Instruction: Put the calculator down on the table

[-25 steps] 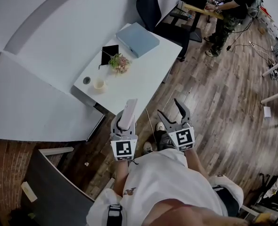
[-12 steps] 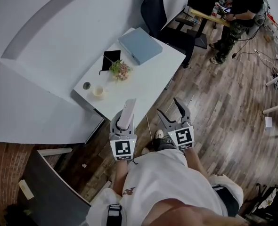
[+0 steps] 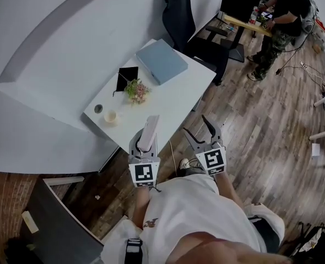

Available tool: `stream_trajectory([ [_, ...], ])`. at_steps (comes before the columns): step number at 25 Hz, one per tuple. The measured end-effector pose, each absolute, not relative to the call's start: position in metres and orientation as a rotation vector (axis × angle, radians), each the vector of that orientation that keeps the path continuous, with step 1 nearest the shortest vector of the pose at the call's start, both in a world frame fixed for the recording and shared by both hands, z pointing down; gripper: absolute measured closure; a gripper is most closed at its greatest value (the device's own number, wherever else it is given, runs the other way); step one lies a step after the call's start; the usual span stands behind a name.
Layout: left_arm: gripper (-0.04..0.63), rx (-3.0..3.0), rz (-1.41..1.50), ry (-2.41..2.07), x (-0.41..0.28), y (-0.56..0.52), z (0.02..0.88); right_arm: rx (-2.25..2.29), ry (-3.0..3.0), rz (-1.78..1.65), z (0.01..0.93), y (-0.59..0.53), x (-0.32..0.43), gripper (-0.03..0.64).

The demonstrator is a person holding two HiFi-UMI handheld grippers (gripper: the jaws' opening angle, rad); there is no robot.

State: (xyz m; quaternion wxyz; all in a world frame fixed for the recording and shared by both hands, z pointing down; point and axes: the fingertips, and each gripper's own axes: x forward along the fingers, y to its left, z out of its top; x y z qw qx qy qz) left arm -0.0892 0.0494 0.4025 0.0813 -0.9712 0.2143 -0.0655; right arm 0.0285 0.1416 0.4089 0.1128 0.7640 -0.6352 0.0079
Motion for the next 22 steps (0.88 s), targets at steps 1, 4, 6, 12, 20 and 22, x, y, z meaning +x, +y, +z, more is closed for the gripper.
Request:
stream_trajectory([
  [1, 0.518, -2.898, -0.199, 0.646, -0.084, 0.048, 0.402, 2.240, -1.870, 0.023, 0.409, 0.140, 0.034, 0.288],
  [4, 0.518, -2.890, -0.209, 0.666, -0.071, 0.045, 0.401, 2.231, -1.888, 0.026, 0.410, 0.137, 0.048, 0.288],
  [6, 0.518, -2.887, -0.217, 0.680, -0.061, 0.043, 0.401, 2.221, -1.900, 0.028, 0.409, 0.134, 0.058, 0.288],
  [12, 0.518, -2.876, -0.232, 0.715, -0.038, 0.042, 0.400, 2.194, -1.939, 0.025, 0.408, 0.130, 0.082, 0.288],
  [20, 0.518, -2.860, -0.245, 0.760, -0.023, 0.043, 0.402, 2.161, -1.981, 0.027, 0.412, 0.126, 0.099, 0.291],
  [22, 0.518, -2.856, -0.244, 0.766, -0.021, 0.043, 0.401, 2.157, -1.986, 0.026, 0.412, 0.124, 0.102, 0.293],
])
